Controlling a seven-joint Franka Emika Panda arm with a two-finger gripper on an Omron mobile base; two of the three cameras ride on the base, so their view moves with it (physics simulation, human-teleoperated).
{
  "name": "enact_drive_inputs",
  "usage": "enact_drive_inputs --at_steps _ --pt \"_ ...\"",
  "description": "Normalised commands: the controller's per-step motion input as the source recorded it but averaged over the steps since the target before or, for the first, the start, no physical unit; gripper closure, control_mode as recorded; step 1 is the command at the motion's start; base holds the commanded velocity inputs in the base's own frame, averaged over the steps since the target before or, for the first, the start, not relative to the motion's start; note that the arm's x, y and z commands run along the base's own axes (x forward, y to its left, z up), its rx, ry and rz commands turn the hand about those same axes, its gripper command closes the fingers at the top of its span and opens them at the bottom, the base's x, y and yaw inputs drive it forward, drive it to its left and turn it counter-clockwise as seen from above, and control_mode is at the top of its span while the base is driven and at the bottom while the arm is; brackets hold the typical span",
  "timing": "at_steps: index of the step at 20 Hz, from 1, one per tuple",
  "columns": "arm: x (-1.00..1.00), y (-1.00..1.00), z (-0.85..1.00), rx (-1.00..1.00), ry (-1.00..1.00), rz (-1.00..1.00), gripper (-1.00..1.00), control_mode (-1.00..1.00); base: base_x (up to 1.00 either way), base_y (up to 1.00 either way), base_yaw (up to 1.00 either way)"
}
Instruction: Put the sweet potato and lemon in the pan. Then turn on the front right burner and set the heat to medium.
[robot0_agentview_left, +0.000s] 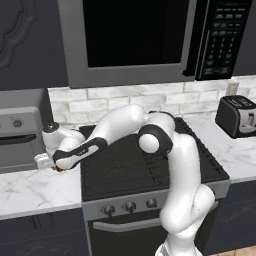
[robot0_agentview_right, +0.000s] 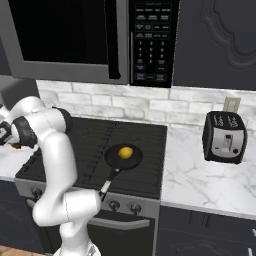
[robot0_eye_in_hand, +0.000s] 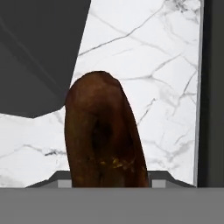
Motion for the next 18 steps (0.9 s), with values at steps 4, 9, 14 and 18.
enact_drive_inputs --at_steps 4,9,14,18 --pt "-0.93 -0.1 0.68 0.02 -0.15 0.0 1.0 -1.0 0.0 0.0 0.0" --pt "-0.73 -0.31 0.76 0.03 -0.11 0.0 1.0 -1.0 0.0 0.0 0.0" --pt "-0.33 -0.51 0.9 0.02 -0.01 -0.04 1.0 -1.0 0.0 0.0 0.0" --pt "-0.19 -0.75 0.84 0.0 0.0 -0.07 1.0 -1.0 0.0 0.0 0.0"
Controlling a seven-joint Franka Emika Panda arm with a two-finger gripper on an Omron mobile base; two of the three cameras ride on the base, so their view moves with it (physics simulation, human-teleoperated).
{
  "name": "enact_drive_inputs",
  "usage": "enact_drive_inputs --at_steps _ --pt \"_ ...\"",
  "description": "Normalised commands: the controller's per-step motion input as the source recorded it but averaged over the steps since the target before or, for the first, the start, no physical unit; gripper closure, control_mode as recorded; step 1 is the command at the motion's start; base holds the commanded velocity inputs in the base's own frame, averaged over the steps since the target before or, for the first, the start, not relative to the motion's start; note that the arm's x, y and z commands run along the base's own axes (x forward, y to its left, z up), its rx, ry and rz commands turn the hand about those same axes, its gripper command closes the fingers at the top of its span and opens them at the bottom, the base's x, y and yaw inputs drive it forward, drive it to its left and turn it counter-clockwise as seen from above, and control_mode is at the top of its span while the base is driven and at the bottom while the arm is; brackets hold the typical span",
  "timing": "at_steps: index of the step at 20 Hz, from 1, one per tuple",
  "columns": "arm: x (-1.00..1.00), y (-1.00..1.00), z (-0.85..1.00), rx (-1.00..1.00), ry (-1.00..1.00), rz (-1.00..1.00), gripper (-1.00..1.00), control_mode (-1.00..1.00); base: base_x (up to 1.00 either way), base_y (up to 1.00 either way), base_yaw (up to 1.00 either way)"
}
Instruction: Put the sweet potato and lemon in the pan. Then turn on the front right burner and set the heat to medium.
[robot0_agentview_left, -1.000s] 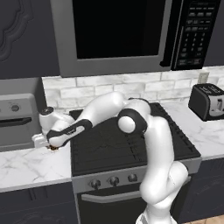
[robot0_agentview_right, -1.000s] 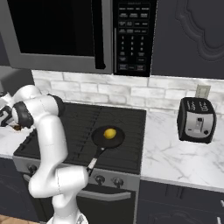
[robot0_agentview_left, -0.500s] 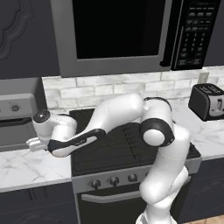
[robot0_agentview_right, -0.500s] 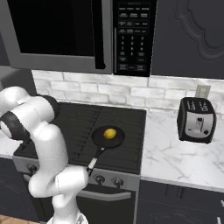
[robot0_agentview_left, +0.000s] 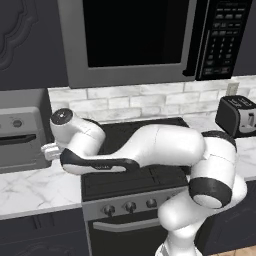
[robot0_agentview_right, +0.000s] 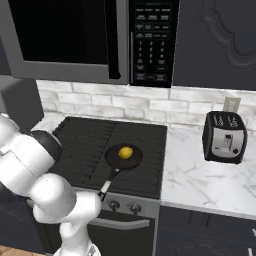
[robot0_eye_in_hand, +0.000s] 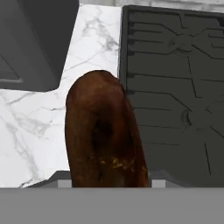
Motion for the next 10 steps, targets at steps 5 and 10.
enact_drive_inputs --at_steps 5,10 --pt "-0.39 -0.99 0.41 0.04 0.11 -0.11 1.0 -1.0 0.0 0.0 0.0" --pt "-0.61 -1.0 0.06 0.09 0.16 -0.16 1.0 -1.0 0.0 0.0 0.0"
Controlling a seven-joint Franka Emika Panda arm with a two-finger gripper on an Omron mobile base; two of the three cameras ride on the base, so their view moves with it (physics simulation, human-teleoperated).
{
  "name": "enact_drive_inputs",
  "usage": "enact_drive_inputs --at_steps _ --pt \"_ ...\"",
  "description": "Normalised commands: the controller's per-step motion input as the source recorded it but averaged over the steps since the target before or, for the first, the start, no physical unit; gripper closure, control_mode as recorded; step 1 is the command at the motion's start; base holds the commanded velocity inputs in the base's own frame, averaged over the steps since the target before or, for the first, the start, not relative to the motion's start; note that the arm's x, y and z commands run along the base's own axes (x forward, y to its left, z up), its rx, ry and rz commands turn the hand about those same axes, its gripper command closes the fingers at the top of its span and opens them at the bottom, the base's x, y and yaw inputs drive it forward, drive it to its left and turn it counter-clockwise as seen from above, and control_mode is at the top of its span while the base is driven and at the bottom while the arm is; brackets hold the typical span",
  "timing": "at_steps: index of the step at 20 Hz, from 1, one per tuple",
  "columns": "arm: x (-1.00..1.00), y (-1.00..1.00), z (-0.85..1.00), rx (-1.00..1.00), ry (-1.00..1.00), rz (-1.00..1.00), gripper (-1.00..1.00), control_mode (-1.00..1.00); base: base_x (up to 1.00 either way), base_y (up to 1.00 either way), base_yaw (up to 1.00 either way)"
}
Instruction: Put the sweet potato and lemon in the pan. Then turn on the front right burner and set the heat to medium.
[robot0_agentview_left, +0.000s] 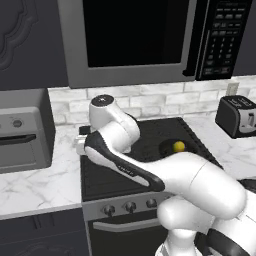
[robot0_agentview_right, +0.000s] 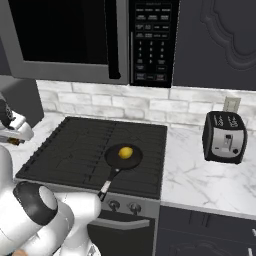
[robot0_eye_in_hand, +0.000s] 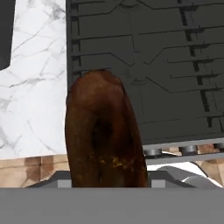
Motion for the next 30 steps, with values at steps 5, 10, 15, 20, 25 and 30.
enact_drive_inputs --at_steps 5,10,15,20,25,30 --pt "-0.81 -1.0 0.0 0.07 0.09 -0.17 1.0 -1.0 0.0 0.0 0.0" --pt "-0.35 -1.0 0.02 0.0 0.01 -0.12 1.0 -1.0 0.0 0.0 0.0" --pt "0.0 -1.0 0.18 -0.01 0.0 -0.07 1.0 -1.0 0.0 0.0 0.0" --pt "0.0 -1.0 0.34 -0.03 0.01 -0.05 1.0 -1.0 0.0 0.0 0.0" --pt "0.0 -1.0 0.14 -0.01 0.02 -0.04 1.0 -1.0 0.0 0.0 0.0" --pt "0.17 -0.97 0.0 -0.02 0.06 0.0 1.0 -1.0 0.0 0.0 0.0"
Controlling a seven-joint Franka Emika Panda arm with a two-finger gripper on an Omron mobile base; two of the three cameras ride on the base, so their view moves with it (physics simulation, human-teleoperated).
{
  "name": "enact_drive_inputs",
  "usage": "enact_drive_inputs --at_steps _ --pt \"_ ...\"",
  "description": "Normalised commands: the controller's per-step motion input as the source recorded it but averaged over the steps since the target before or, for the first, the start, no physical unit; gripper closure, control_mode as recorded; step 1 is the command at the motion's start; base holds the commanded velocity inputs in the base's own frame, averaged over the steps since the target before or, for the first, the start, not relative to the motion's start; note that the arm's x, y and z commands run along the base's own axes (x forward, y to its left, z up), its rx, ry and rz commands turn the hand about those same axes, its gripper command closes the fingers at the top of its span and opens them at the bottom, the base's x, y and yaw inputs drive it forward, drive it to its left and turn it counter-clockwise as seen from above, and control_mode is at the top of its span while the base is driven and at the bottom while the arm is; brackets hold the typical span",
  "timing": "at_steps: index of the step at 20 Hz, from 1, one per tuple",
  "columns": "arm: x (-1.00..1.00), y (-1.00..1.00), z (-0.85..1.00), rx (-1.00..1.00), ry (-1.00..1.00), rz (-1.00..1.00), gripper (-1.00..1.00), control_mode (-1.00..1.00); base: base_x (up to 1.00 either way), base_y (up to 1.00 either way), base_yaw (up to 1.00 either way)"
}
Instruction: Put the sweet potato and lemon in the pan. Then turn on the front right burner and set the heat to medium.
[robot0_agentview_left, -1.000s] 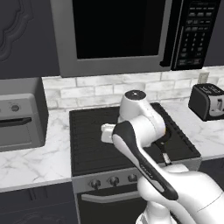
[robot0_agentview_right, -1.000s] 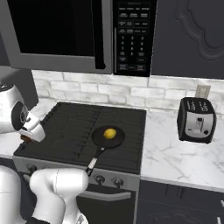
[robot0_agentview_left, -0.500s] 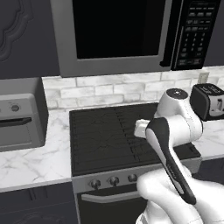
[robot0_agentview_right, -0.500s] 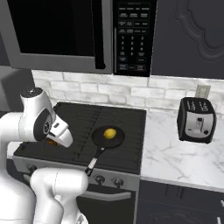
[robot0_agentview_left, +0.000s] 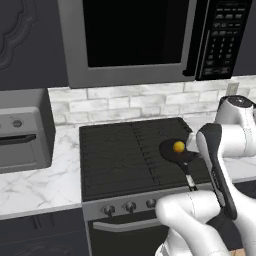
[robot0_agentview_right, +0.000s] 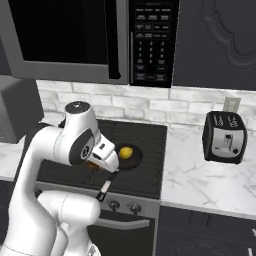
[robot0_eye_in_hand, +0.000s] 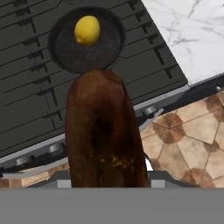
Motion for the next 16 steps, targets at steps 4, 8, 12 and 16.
enact_drive_inputs --at_steps 4,8,12,16 --pt "0.54 -0.71 0.0 -0.02 0.12 0.0 1.0 -1.0 0.0 0.0 0.0" --pt "0.74 -0.26 -0.04 0.0 0.02 0.05 1.0 -1.0 0.0 0.0 0.0" --pt "0.78 -0.15 -0.39 0.0 0.0 0.05 1.0 -1.0 0.0 0.0 0.0" --pt "0.68 -0.08 -0.49 0.0 0.01 0.05 1.0 -1.0 0.0 0.0 0.0"
